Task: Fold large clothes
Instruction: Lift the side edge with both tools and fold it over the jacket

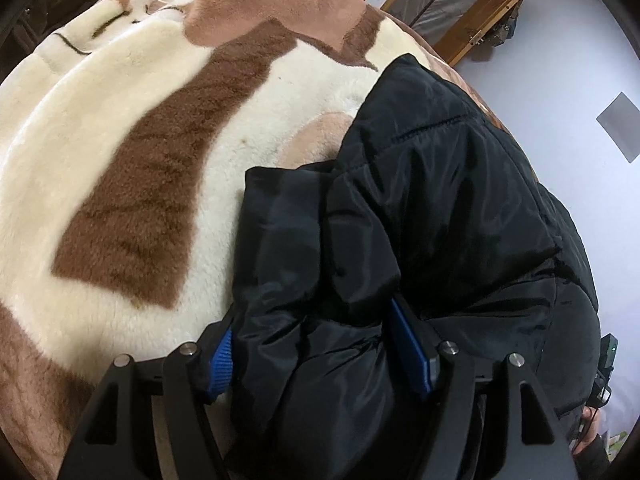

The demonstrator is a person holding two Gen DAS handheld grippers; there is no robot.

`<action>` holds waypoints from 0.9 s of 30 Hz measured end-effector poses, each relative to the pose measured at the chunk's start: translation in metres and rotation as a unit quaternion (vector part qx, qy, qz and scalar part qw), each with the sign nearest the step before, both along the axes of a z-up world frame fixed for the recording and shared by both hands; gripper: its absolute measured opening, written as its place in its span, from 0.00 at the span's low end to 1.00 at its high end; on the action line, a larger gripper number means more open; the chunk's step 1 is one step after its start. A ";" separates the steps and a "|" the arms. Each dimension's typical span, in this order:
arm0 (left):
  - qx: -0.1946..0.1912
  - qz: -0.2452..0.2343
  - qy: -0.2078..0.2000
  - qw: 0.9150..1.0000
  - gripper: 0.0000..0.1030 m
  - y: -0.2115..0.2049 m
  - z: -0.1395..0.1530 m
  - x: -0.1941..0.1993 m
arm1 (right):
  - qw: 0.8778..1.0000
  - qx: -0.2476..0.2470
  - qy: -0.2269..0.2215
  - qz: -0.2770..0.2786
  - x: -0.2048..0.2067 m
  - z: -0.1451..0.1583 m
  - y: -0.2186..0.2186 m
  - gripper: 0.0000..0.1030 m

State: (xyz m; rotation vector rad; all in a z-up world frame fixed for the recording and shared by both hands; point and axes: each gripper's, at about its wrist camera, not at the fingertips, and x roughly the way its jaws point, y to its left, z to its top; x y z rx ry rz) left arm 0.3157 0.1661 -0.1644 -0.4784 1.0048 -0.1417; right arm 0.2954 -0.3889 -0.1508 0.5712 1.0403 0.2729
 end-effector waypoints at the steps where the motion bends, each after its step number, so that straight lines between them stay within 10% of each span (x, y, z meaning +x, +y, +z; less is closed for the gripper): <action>1: 0.000 -0.001 -0.002 1.000 0.69 0.000 0.000 0.000 | 1.000 0.000 0.000 0.000 0.000 0.000 0.000 0.58; 8: 0.035 -0.011 -0.012 0.999 0.46 -0.015 0.009 0.000 | 1.000 -0.003 0.006 -0.007 0.007 -0.001 0.005 0.53; 14: 0.081 -0.003 -0.018 0.997 0.24 -0.022 0.040 -0.010 | 0.999 -0.042 -0.004 -0.009 0.008 0.036 0.023 0.28; 27: 0.072 0.010 -0.099 0.992 0.19 -0.003 0.141 -0.091 | 0.997 -0.036 -0.072 0.006 -0.048 0.119 0.036 0.23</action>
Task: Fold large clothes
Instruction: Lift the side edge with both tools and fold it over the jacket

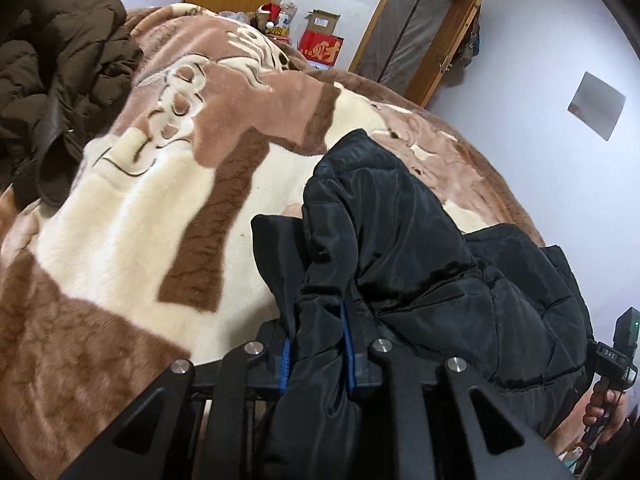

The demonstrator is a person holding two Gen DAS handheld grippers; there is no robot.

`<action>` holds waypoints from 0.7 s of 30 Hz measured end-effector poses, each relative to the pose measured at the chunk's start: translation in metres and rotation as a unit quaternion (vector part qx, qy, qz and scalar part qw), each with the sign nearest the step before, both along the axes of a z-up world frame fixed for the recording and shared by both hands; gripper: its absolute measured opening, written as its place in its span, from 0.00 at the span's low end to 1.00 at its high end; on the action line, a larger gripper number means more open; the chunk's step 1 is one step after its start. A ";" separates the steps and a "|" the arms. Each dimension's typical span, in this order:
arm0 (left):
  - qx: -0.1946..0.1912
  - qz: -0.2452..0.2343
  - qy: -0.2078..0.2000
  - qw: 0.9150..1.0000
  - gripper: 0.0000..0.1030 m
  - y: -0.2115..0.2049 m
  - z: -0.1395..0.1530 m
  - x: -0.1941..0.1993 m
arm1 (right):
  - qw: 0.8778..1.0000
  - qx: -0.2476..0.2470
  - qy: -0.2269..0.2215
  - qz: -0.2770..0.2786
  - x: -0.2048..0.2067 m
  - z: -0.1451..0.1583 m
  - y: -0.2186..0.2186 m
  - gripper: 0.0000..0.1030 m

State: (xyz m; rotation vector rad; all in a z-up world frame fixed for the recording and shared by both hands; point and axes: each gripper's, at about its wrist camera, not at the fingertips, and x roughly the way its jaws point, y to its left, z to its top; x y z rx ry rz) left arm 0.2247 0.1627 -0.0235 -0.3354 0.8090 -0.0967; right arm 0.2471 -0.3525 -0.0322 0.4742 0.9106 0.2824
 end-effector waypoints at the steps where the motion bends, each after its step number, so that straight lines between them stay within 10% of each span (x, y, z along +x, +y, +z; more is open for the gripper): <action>1: -0.001 0.001 -0.001 1.000 0.19 0.002 0.002 -0.006 | 1.000 0.002 -0.001 0.001 -0.006 0.001 -0.003 0.23; 14: 0.006 -0.009 -0.025 1.000 0.09 -0.009 0.022 0.011 | 0.999 -0.004 -0.026 0.020 -0.001 0.016 -0.003 0.22; 21: -0.009 0.019 0.087 0.996 0.24 0.015 -0.063 0.013 | 0.998 -0.003 0.056 0.018 0.006 -0.045 -0.020 0.27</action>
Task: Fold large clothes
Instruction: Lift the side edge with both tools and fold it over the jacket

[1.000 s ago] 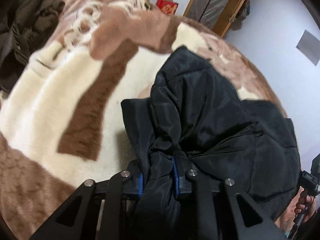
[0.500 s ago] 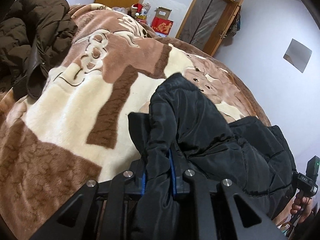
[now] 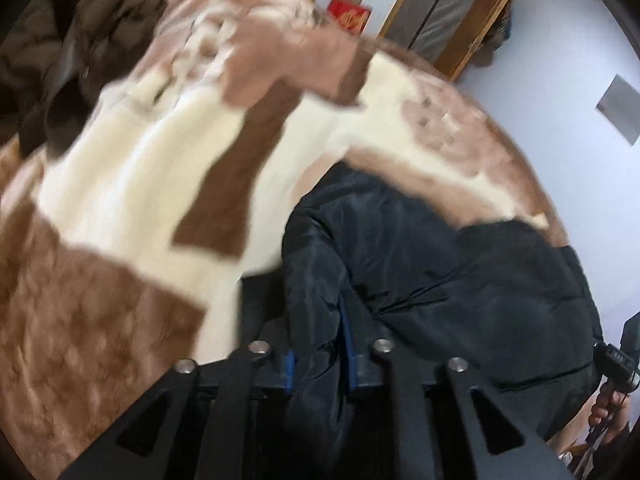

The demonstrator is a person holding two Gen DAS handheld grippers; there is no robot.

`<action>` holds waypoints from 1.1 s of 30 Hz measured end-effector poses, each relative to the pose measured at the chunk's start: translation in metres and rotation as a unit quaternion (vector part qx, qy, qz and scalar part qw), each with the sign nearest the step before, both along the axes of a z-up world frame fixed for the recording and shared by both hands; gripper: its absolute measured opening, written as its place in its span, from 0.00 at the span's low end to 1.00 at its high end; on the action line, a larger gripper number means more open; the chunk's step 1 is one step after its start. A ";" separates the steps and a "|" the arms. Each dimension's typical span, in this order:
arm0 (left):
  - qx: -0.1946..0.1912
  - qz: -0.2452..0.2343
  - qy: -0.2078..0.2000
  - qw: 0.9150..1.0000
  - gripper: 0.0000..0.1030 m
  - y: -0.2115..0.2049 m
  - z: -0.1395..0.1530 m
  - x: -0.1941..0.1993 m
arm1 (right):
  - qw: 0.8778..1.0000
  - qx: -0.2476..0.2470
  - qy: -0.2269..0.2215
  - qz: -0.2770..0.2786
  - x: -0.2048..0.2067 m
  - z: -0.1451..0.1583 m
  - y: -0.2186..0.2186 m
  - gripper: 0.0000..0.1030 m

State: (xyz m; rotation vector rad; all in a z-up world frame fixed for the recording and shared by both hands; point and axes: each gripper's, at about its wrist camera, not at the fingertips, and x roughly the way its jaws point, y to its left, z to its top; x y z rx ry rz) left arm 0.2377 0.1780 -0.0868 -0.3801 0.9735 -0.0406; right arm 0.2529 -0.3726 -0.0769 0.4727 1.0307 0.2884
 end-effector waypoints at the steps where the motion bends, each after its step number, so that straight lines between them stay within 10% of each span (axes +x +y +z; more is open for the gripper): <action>1: -0.012 -0.005 0.004 1.000 0.25 0.003 -0.008 -0.002 | 1.000 0.006 0.008 -0.005 -0.001 -0.008 -0.002 0.30; 6: -0.007 -0.007 0.002 1.000 0.66 0.008 -0.030 0.003 | 0.999 0.019 0.020 -0.018 -0.003 -0.026 -0.008 0.37; 11: -0.095 -0.001 0.028 0.995 0.74 0.023 -0.059 0.009 | 0.999 0.016 0.030 -0.013 -0.001 -0.034 -0.010 0.42; 19: -0.170 -0.025 0.048 0.984 0.75 0.013 -0.086 0.013 | 0.999 0.017 0.043 -0.023 0.002 -0.048 -0.009 0.45; 27: -0.081 -0.035 0.016 0.996 0.32 -0.021 -0.055 0.010 | 0.999 -0.014 0.031 -0.023 0.003 -0.033 0.001 0.30; 33: -0.064 -0.031 -0.043 0.997 0.26 -0.022 0.003 -0.008 | 1.000 -0.015 -0.014 -0.019 -0.008 0.009 -0.001 0.23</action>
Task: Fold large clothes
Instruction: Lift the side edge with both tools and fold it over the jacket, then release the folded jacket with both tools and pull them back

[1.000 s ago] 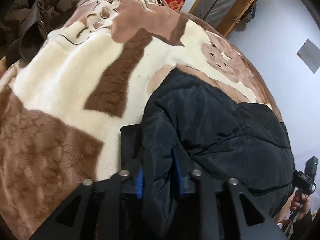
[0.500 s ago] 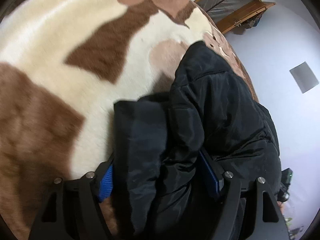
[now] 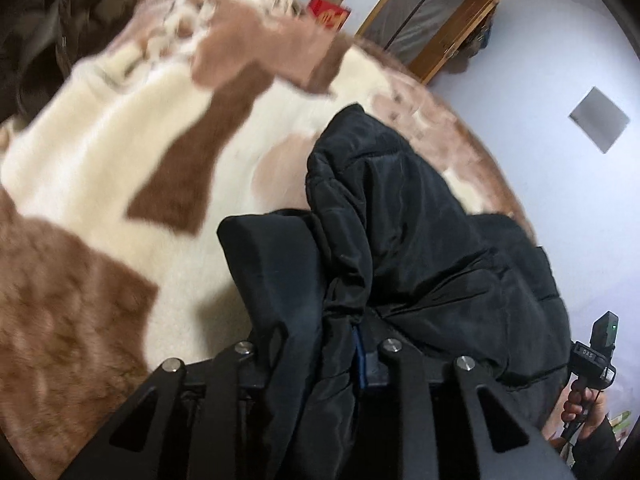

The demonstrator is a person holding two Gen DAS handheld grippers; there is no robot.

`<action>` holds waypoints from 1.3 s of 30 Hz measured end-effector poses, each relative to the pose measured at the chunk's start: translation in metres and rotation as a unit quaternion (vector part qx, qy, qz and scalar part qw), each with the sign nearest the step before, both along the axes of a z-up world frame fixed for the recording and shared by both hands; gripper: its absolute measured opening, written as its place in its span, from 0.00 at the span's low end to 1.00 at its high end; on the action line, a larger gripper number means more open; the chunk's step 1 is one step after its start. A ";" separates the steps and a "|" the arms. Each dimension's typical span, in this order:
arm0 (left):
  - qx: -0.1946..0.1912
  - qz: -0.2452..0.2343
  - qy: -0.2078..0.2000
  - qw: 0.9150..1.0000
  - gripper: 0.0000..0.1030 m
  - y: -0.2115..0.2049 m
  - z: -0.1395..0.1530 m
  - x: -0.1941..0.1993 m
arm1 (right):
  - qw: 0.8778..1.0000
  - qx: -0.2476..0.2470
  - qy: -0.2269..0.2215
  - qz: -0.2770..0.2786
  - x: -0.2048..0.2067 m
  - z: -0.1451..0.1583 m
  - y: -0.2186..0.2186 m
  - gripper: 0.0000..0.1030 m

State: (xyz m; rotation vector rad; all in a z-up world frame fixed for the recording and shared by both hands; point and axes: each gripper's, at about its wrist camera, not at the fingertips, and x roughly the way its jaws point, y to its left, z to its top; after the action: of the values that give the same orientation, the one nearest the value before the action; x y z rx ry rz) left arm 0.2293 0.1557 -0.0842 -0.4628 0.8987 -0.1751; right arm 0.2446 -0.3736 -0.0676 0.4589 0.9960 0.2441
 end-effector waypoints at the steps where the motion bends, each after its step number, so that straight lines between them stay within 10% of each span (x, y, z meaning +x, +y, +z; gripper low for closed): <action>1: 0.002 -0.002 -0.013 1.000 0.26 -0.002 0.012 -0.002 | 1.000 0.001 -0.007 0.002 -0.001 0.007 0.000 0.23; 22: 0.001 -0.044 -0.103 0.994 0.27 -0.075 0.103 0.124 | 0.993 0.000 -0.107 -0.048 0.096 0.075 -0.067 0.23; 33: 0.031 -0.047 -0.004 0.998 0.32 -0.138 -0.010 0.188 | 0.993 0.013 0.003 -0.118 0.143 -0.027 -0.131 0.39; 39: -0.035 -0.021 0.021 0.999 0.44 -0.108 -0.038 0.176 | 0.992 0.011 -0.013 -0.126 0.131 -0.023 -0.136 0.51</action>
State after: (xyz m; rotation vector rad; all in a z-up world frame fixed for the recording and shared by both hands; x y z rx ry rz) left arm 0.4054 0.0478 -0.1217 -0.5153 0.9458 -0.2362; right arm 0.3760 -0.5094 -0.0904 0.5943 0.9011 0.0342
